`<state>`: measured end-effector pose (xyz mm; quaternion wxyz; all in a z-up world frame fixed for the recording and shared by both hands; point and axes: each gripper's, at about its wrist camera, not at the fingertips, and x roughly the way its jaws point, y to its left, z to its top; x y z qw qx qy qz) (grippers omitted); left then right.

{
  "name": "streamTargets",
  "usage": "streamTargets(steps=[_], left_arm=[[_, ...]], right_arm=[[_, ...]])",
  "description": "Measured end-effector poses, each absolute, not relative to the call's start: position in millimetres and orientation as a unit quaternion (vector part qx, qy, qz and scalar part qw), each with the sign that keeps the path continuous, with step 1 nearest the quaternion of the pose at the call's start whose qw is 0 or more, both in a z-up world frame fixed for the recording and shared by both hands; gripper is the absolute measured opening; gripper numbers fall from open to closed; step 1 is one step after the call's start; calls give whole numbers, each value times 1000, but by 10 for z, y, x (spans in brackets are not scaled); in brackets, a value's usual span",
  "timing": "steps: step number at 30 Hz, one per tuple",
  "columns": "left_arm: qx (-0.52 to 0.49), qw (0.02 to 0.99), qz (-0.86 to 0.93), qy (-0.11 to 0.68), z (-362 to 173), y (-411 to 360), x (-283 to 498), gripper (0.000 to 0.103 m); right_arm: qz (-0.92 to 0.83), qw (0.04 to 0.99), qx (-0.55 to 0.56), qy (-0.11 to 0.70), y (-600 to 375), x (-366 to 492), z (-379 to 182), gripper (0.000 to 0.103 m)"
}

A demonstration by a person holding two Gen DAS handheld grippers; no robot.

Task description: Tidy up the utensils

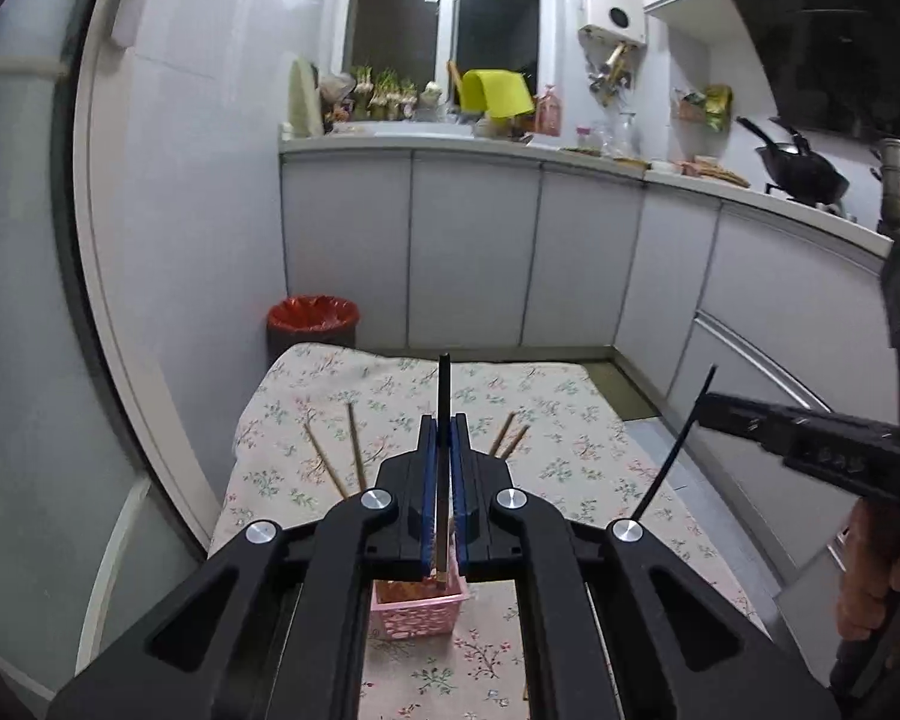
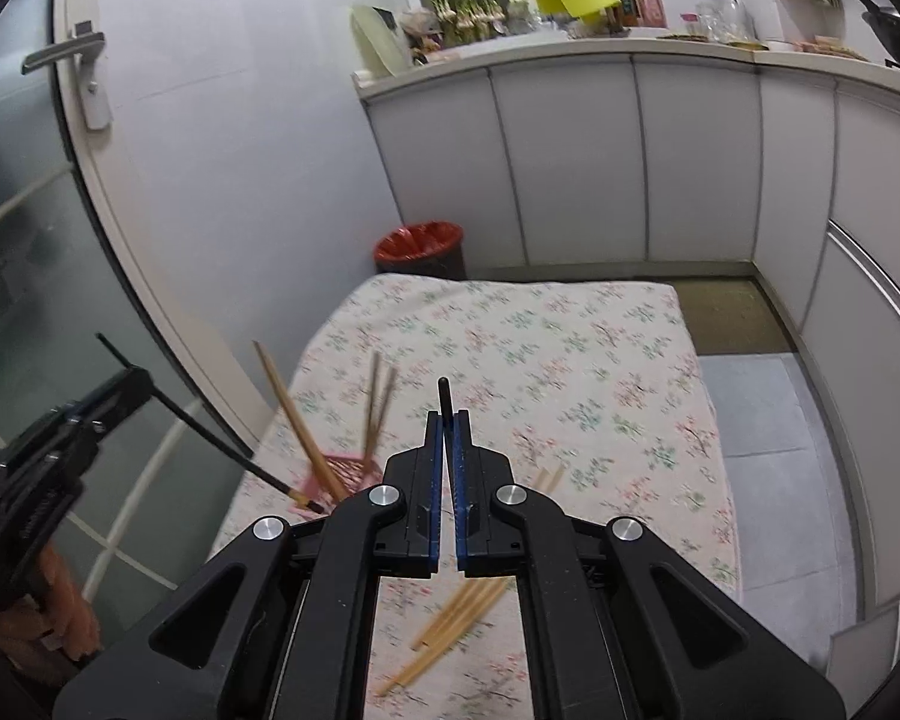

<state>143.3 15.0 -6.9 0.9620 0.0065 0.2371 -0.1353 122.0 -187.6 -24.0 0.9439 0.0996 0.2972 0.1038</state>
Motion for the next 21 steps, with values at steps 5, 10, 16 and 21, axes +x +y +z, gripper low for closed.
streamTargets(steps=[5,10,16,21], left_arm=[[2,962,-123,242,-198,218,1579,5],[10,960,-116,253,-359,226,1669,5],[-10,954,-108,279,-535,334,1820,5],[-10,949,-107,296,-669,338,1912,5]], right_arm=[[125,944,106,285,-1666,1282,-160,2],[140,940,120,287,-1491,1361,-166,2],[154,939,137,275,-1344,1475,-199,2],[161,935,150,278,-1276,1590,-286,2]])
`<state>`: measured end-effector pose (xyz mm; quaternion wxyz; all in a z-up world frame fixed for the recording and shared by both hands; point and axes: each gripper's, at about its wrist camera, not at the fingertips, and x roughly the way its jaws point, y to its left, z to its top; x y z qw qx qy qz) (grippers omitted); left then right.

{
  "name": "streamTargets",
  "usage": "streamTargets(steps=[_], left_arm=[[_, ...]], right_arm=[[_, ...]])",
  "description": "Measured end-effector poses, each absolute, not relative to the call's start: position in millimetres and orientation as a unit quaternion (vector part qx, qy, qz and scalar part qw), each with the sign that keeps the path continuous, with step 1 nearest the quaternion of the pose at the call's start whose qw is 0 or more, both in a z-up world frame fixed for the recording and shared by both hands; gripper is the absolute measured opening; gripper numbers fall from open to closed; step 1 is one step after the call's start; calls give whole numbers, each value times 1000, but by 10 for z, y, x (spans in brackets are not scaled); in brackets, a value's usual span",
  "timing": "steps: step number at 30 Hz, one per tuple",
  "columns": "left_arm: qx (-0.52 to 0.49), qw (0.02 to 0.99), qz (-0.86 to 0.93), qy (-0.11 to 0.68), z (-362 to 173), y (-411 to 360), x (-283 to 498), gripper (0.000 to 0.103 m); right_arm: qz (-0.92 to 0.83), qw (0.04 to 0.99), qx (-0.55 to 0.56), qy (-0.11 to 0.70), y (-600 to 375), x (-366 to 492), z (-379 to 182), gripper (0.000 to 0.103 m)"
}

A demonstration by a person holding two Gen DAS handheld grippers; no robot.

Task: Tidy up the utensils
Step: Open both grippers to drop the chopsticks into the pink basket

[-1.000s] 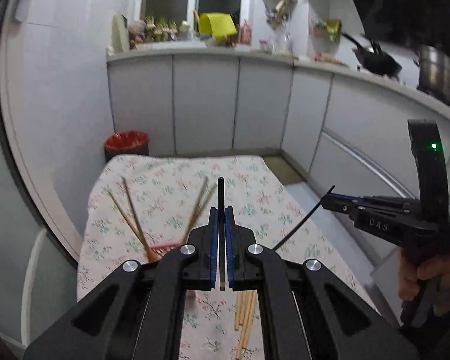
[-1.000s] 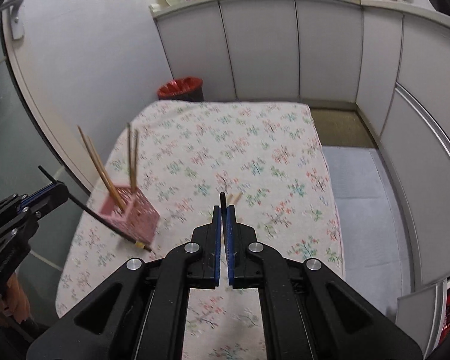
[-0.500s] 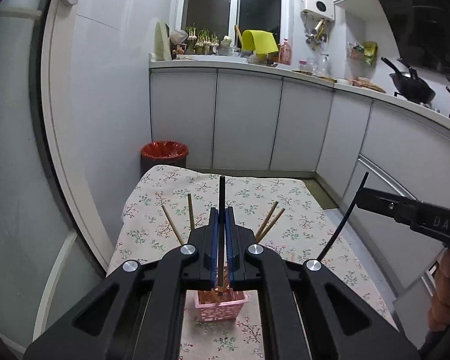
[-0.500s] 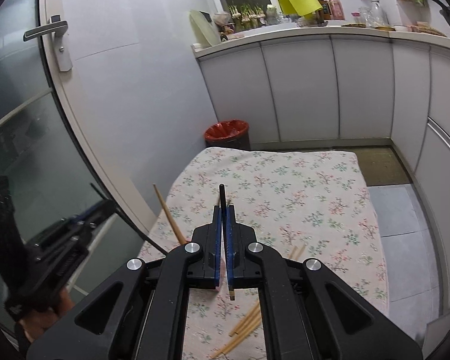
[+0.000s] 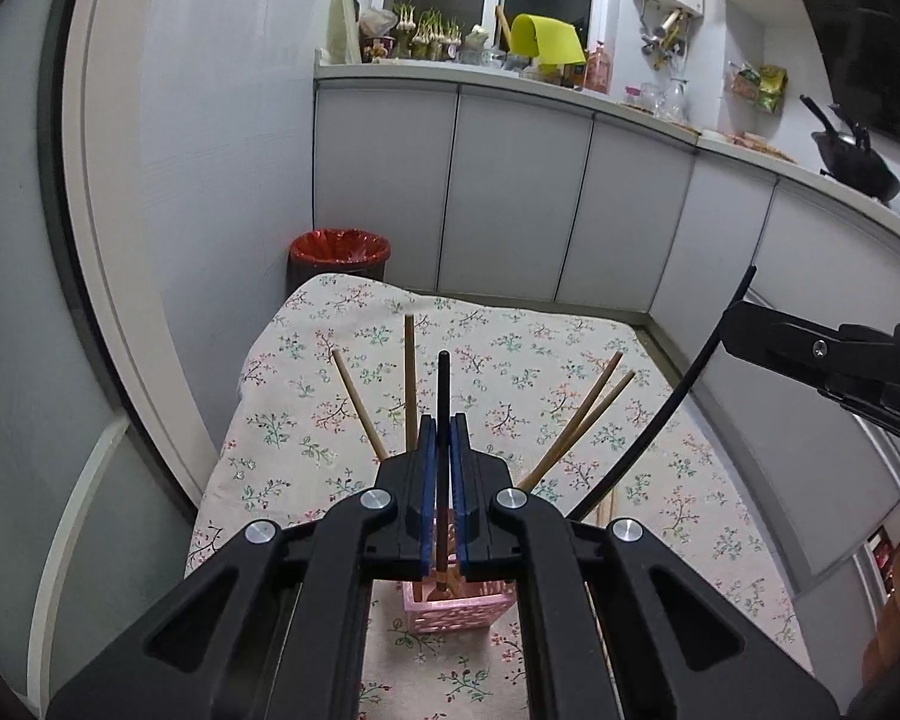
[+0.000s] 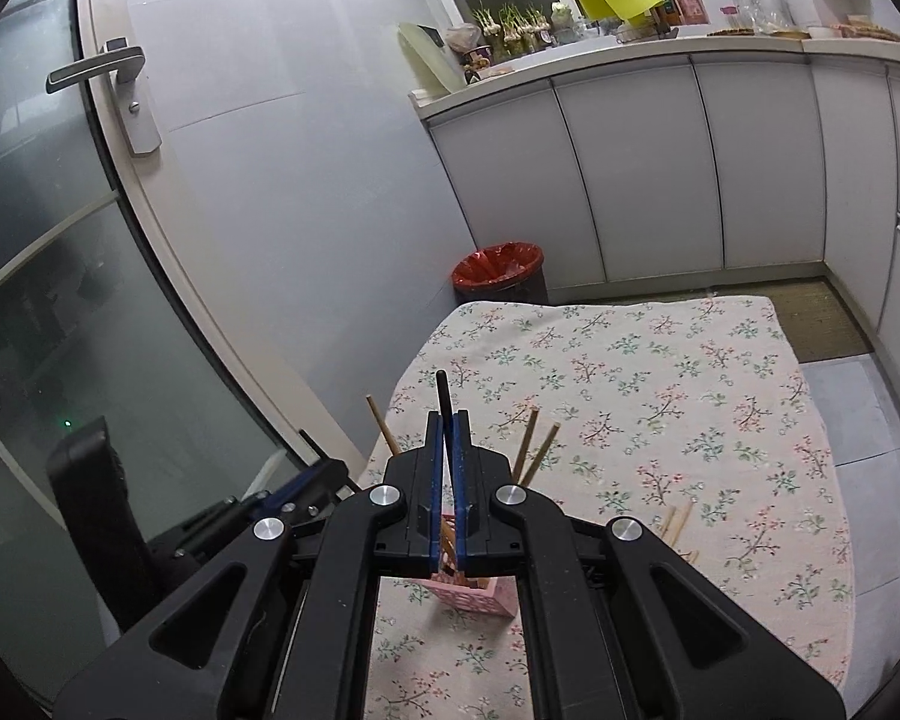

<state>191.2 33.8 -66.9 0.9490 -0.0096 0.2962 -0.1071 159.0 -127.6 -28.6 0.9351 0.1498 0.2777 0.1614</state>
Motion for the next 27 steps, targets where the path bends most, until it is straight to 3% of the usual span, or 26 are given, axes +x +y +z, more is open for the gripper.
streamTargets(steps=[14,16,17,20,27], left_arm=[[-8,945,-98,311,-790,339,1956,5],[-5,946,-99,309,-755,325,1931,6],[-4,946,-99,309,-739,325,1924,10],[-11,948,-96,304,-692,339,1883,39],[-22,947,-97,305,-607,372,1753,57]], right_arm=[[153,917,151,335,-1214,1903,-702,2],[150,917,155,336,-1235,1899,-703,7],[150,917,156,336,-1248,1897,-695,7],[150,919,155,330,-1291,1859,-650,17],[145,924,151,320,-1483,1713,-564,41]])
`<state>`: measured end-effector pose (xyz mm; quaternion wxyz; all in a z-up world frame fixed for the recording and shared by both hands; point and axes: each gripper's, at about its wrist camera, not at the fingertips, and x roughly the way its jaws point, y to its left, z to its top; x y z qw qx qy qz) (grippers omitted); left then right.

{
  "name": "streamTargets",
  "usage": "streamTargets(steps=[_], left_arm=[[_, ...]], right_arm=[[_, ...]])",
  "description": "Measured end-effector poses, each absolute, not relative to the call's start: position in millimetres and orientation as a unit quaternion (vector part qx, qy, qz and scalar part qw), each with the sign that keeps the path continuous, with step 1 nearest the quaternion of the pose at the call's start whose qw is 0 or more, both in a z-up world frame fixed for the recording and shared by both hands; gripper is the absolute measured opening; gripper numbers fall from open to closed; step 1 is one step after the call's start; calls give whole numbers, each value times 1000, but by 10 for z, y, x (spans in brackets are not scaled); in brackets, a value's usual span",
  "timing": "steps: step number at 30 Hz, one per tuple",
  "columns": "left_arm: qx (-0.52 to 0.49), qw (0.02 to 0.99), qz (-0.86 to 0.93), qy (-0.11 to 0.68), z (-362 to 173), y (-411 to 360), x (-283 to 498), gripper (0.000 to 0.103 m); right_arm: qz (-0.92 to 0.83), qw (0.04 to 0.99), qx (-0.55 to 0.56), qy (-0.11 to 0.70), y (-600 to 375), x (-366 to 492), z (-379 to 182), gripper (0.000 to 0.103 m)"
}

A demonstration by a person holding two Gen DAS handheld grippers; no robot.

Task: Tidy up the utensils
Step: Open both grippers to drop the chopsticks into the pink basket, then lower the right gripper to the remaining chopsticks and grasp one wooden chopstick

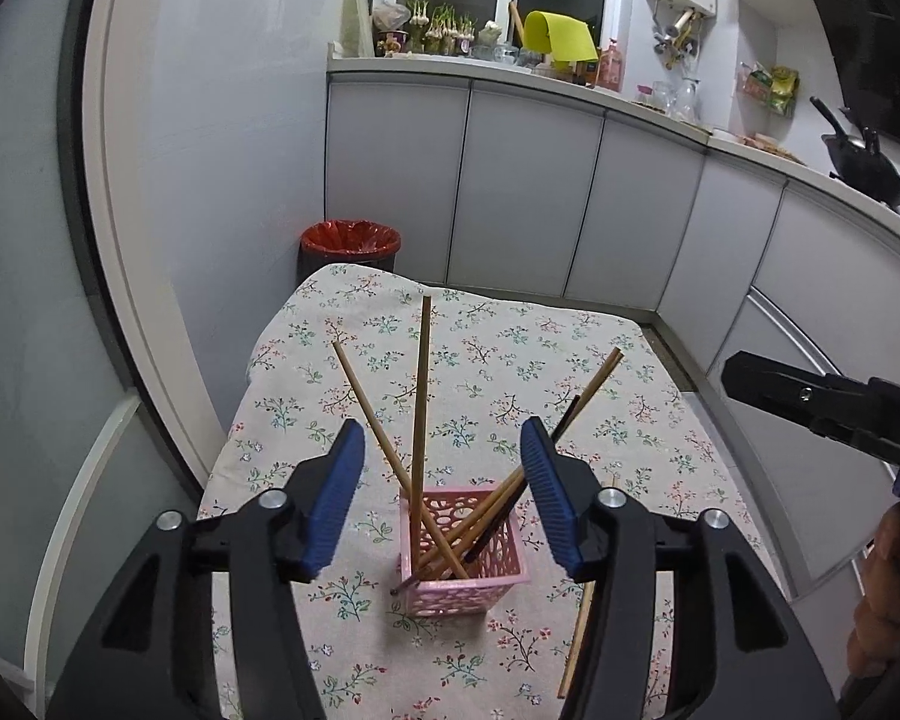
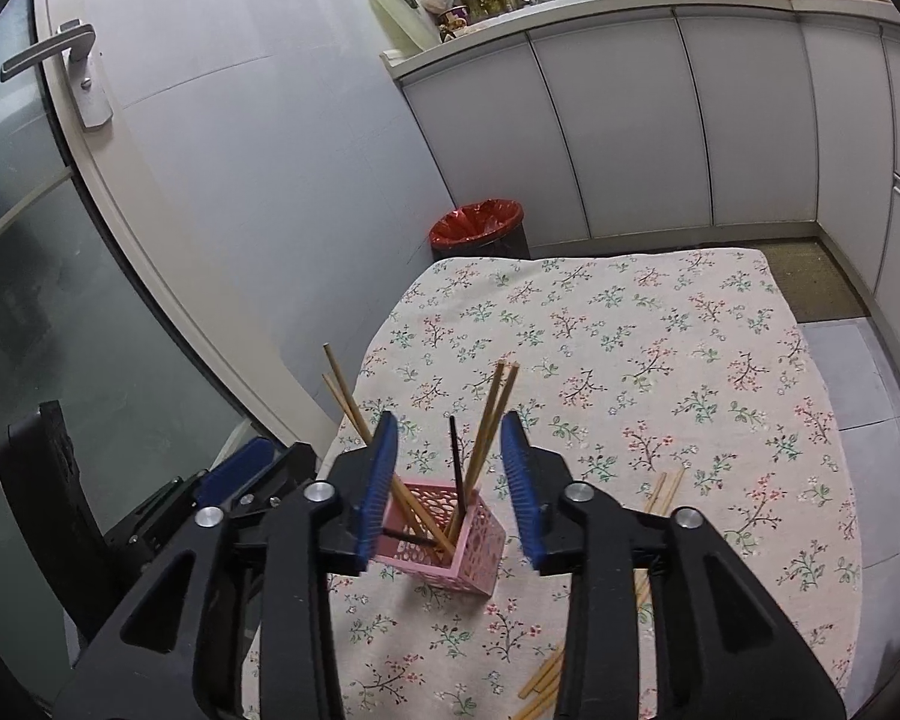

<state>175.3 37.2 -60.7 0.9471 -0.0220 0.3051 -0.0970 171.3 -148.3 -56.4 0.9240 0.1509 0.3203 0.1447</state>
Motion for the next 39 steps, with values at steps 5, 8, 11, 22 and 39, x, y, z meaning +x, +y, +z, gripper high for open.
streamTargets(steps=[5,8,11,22,39], left_arm=[[-6,943,-102,318,-613,301,1643,69],[-7,936,-112,334,-660,256,1595,78],[-5,928,-118,354,-751,192,1542,85],[39,894,-141,424,-1225,-120,1358,92],[69,856,-169,484,-1567,-244,1354,92]], right_arm=[[134,922,159,327,-1711,1633,-557,51],[125,918,164,339,-1862,1601,-595,60],[114,913,163,356,-1997,1574,-673,67],[59,881,137,450,-2241,1651,-1312,85],[16,786,170,594,-2199,2153,-2445,38]])
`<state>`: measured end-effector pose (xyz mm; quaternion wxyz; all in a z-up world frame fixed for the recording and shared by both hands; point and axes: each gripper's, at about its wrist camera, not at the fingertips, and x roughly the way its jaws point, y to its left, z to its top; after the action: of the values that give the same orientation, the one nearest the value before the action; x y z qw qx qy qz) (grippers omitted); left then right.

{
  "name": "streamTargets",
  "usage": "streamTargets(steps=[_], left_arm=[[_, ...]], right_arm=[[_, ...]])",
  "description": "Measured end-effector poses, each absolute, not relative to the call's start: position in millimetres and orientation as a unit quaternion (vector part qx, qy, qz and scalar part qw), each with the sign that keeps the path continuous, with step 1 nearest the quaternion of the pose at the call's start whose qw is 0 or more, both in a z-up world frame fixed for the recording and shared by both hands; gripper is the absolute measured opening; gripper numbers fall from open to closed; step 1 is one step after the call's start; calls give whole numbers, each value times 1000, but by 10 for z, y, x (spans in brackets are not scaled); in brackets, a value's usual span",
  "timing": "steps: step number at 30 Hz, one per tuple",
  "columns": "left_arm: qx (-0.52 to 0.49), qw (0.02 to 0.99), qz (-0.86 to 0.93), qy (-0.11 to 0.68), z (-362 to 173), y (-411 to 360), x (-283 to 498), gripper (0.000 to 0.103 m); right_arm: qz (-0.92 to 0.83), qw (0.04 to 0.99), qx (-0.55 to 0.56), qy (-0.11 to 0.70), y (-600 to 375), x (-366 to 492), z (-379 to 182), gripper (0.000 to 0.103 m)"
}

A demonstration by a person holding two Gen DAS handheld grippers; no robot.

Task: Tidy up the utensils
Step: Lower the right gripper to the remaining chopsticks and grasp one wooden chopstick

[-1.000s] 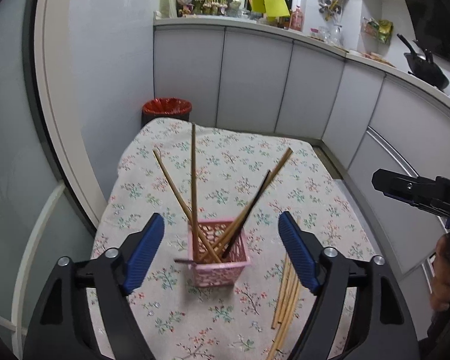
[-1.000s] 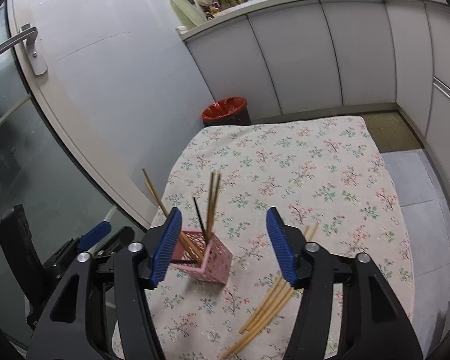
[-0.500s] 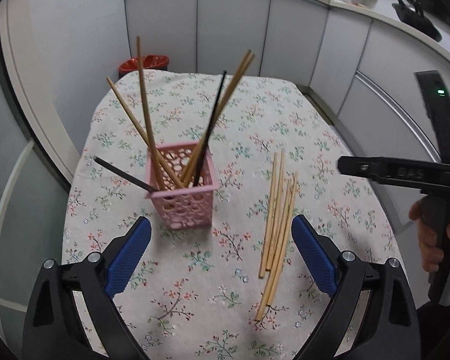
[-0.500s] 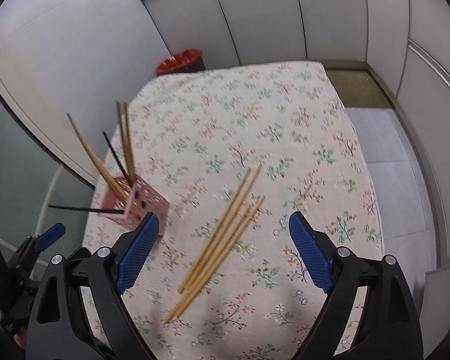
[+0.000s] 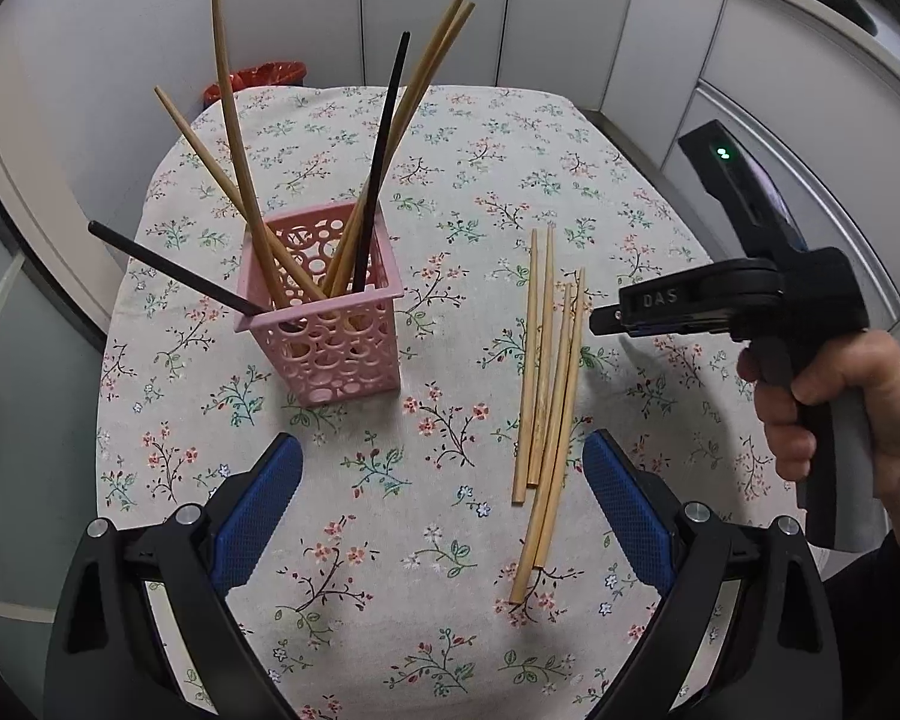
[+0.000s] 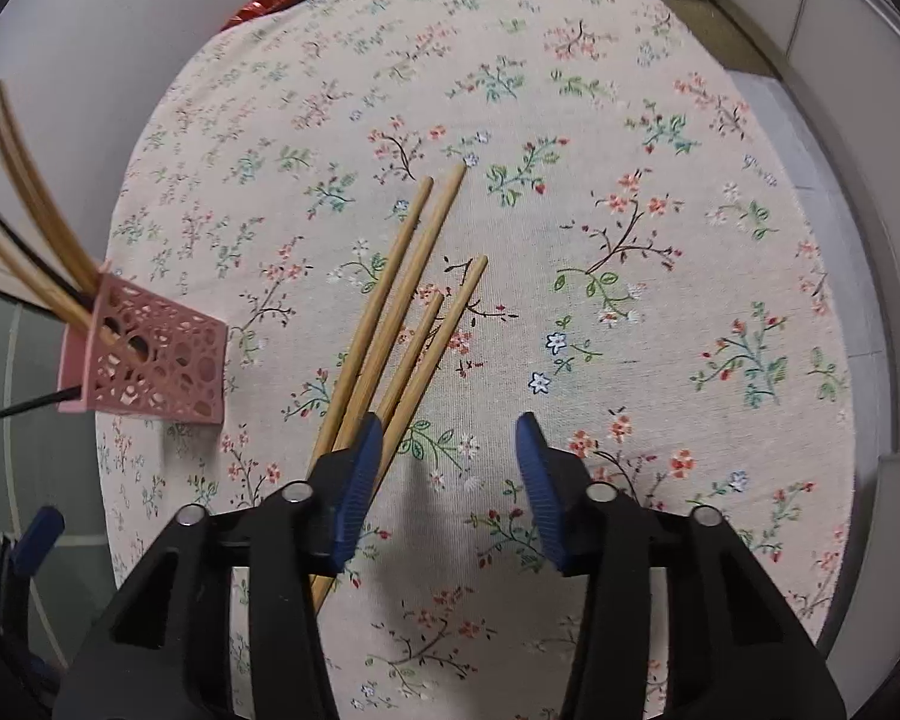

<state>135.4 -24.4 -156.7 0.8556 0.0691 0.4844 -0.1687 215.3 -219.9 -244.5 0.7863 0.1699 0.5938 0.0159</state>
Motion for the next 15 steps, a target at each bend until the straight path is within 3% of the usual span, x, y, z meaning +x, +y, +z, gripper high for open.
streamTargets(steps=[9,12,15], left_arm=[[73,856,-167,484,-1565,-197,1376,92],[75,854,-173,485,-1560,-212,1372,91],[83,852,-181,484,-1561,-274,1342,91]], right_arm=[[13,775,157,612,-2003,2336,-2618,21],[-8,780,110,616,-1886,2360,-2594,14],[-7,781,72,620,-1800,2336,-2579,13]])
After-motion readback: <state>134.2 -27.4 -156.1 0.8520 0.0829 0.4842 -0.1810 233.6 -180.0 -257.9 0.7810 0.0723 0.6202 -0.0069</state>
